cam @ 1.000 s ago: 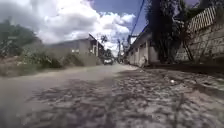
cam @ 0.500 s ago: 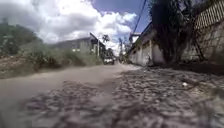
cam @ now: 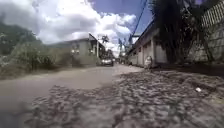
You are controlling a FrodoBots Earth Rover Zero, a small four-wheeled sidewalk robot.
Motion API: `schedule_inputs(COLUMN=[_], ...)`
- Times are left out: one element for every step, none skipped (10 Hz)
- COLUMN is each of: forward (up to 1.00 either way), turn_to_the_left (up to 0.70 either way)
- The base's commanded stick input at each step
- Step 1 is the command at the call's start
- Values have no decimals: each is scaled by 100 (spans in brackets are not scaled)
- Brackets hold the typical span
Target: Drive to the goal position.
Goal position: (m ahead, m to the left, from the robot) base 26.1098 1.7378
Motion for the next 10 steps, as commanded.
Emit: schedule_inputs(forward=[100, 100, 100, 100, 100, 100, 100, 100, 100, 100], turn_to_the_left=[-40, -40, -40, -40, -40, -40, -40, -1, 0, 0])
